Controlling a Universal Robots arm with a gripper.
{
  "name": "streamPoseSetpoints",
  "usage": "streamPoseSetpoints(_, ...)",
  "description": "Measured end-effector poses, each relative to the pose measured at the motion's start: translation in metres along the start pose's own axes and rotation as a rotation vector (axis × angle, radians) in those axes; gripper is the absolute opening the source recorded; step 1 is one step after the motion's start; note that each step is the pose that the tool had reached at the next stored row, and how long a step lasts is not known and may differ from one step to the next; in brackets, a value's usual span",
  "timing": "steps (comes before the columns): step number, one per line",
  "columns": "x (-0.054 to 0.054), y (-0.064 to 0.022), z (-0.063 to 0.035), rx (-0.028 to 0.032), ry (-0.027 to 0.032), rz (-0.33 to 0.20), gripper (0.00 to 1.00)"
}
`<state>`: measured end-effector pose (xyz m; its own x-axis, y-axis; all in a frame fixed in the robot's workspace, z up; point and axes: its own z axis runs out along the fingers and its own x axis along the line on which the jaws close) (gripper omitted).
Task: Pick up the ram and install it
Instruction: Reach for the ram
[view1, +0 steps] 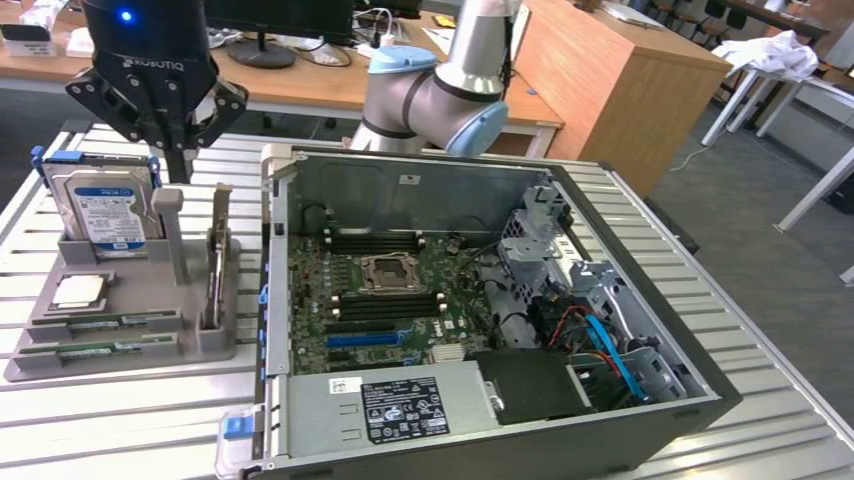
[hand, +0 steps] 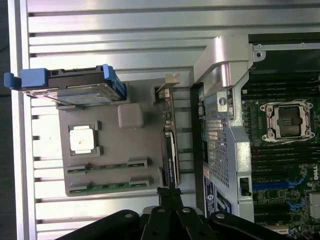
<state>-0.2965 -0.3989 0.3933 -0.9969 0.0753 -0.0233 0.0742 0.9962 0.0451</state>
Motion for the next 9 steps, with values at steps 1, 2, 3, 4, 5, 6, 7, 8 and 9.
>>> streamPoseSetpoints(1,0.0007,0.0,0.0,-0.0001,0.0,0.0,0.1)
streamPoseSetpoints(2,0.0013,-0.0001,0.0,0.0,0.0,0.0,0.1)
streamPoseSetpoints(3,0.002,-0.0002,-0.0001,0.0,0.0,0.0,0.1)
streamPoseSetpoints(4,0.0027,-0.0002,-0.0001,0.0,0.0,0.0,0.1)
streamPoseSetpoints(5,0.0034,-0.0003,-0.0001,0.0,0.0,0.0,0.1)
streamPoseSetpoints(6,0.004,-0.0003,-0.0001,0.0,0.0,0.0,0.1)
streamPoseSetpoints(7,0.0048,-0.0004,-0.0001,0.0,0.0,0.0,0.1)
streamPoseSetpoints(8,0.0054,-0.0004,-0.0001,0.0,0.0,0.0,0.1)
streamPoseSetpoints(9,0.006,-0.0005,-0.0002,0.0,0.0,0.0,0.1)
